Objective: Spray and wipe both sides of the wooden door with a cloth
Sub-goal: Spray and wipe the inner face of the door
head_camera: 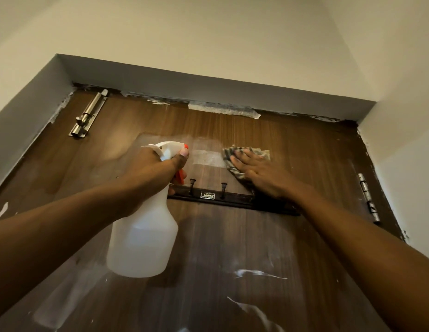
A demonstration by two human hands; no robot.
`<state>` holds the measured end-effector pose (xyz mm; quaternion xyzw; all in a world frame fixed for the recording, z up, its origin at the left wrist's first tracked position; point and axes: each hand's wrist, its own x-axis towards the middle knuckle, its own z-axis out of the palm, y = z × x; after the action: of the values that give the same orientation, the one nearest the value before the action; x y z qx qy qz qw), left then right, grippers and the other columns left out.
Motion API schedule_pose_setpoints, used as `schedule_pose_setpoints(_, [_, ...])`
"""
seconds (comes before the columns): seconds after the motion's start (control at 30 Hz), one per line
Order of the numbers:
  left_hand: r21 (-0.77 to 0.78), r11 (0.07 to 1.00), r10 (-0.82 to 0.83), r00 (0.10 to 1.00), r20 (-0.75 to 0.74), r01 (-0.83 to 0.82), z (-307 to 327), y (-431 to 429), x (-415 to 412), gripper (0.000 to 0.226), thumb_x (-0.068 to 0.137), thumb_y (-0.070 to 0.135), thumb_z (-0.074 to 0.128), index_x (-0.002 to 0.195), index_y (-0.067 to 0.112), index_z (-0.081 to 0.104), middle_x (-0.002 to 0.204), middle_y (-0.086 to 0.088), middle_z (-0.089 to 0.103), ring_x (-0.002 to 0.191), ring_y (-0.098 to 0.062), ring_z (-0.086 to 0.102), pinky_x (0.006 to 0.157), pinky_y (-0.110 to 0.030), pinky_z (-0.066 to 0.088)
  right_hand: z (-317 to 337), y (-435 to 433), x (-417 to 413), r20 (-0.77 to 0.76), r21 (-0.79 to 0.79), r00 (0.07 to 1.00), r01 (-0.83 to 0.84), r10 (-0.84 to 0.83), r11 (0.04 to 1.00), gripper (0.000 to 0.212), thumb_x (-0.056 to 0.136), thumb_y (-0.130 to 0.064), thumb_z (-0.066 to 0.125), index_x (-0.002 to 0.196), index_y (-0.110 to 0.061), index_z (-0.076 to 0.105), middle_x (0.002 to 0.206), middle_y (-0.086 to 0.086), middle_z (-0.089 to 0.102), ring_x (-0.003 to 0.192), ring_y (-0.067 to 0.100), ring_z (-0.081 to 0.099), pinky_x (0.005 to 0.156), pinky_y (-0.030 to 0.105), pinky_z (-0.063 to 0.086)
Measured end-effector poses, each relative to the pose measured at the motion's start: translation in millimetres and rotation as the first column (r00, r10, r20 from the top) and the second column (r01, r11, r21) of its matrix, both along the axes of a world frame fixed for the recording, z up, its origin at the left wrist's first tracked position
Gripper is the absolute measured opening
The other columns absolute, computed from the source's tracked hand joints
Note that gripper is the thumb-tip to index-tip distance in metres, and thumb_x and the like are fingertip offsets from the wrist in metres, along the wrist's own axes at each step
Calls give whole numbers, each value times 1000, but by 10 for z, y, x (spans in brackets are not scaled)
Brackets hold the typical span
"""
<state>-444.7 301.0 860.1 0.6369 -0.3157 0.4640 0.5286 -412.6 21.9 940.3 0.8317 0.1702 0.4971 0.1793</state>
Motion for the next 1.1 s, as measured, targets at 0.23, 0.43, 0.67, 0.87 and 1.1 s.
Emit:
schedule_pose_setpoints(0.23, [-10,1000,-20,1000,19,20,23,284,2,37,89,48,53,106,15,53,81,-4,66,72,-16,63,54,-26,46,313,492,223,106,241,991,50,-78,969,56,106,-45,10,155,-29,-12,163,-1,-17,150,24,-16,123,49,-4])
schedule_pose_setpoints(0.43, [-4,999,-41,999,1,41,42,605,76,49,86,53,53,112,11,56,92,-8,71,87,-26,68,72,-40,56,132,999,296,65,116,998,-19,12,993,55,106,-41,14,155,-32,-9,163,-7,-17,149,17,-18,121,41,-10])
schedule_pose_setpoints(0.67, [-6,998,-60,998,10,60,-51,924,158,39,89,48,54,105,13,56,86,-7,69,78,-23,67,56,-29,51,86,838,98,0,224,995,102,-105,969,54,107,-40,14,155,-32,-10,163,-5,-17,150,17,-16,122,39,-5])
schedule_pose_setpoints(0.87, [-1,1000,-12,999,-37,12,-40,1233,215,55,79,59,53,109,14,52,87,-6,68,76,-23,69,57,-32,55,317,1684,339,73,246,997,7,-26,969,56,106,-44,9,156,-30,-11,163,0,-20,149,24,-21,120,46,-13])
schedule_pose_setpoints(1.1, [-32,999,40,997,-59,-42,-157,1402,241,42,89,46,53,115,14,47,92,-9,67,75,-19,67,51,-24,51,72,1595,235,-48,28,998,-30,31,999,49,107,-41,8,155,-37,-2,162,-9,-14,150,15,-15,119,40,-8])
